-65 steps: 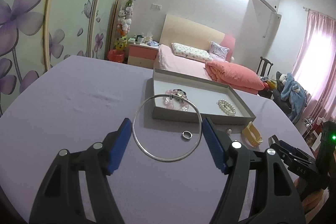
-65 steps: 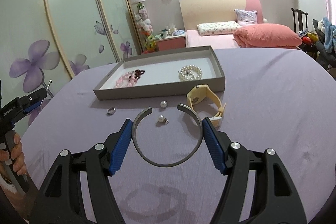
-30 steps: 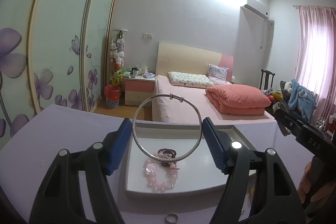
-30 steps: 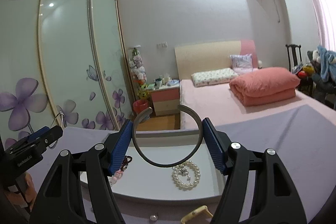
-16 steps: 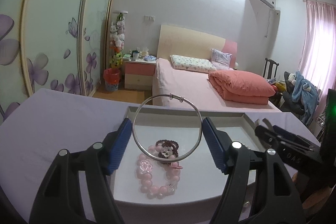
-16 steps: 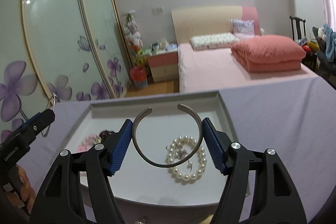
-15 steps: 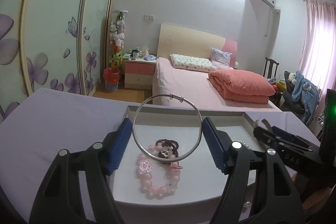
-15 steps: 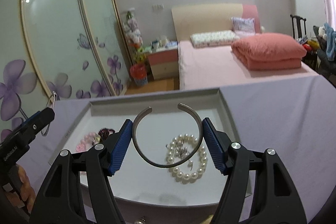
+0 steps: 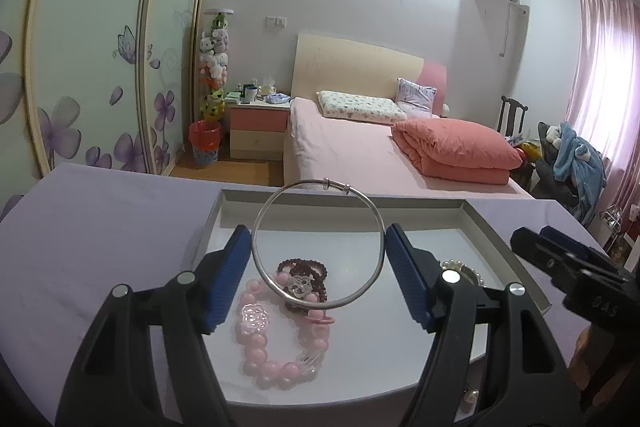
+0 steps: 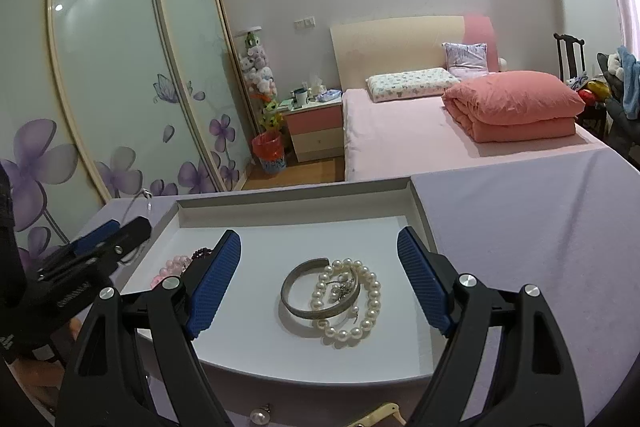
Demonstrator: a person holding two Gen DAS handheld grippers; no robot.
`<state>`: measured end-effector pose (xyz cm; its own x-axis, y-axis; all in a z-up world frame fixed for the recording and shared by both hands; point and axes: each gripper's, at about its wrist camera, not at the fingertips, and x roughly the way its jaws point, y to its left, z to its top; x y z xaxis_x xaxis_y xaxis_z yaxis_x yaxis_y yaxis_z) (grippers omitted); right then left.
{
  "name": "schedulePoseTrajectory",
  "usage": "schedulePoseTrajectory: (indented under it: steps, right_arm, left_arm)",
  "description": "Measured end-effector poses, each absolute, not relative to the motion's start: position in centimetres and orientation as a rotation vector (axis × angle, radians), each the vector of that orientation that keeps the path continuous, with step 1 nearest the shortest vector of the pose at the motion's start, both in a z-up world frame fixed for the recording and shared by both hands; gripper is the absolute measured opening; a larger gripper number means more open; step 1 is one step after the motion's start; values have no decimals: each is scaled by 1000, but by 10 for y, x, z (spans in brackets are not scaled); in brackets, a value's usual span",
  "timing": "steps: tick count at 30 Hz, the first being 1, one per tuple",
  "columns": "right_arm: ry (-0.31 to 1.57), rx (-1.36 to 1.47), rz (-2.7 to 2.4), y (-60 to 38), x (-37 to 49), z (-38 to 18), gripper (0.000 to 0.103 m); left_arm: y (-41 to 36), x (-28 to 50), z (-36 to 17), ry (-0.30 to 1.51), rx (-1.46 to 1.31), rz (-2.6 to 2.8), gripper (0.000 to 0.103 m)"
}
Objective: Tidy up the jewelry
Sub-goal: 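Carry both bangles over the grey tray and open the right tool, then open the left tool to drop the silver bangle into the tray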
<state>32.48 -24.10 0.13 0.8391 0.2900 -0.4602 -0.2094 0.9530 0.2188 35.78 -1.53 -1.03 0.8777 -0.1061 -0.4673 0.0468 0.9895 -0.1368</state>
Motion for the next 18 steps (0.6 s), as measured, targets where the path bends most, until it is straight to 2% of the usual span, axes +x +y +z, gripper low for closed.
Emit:
schedulePoseTrajectory:
  steps: [8,18]
  right_arm:
    - [511,149,266,-239,330,0,80]
    - [511,144,266,-241,330,-1,80]
  left_arm:
    - [-15,362,-18,509,-123,-73,75]
    - [-6,363,-20,507,-144,-54,75]
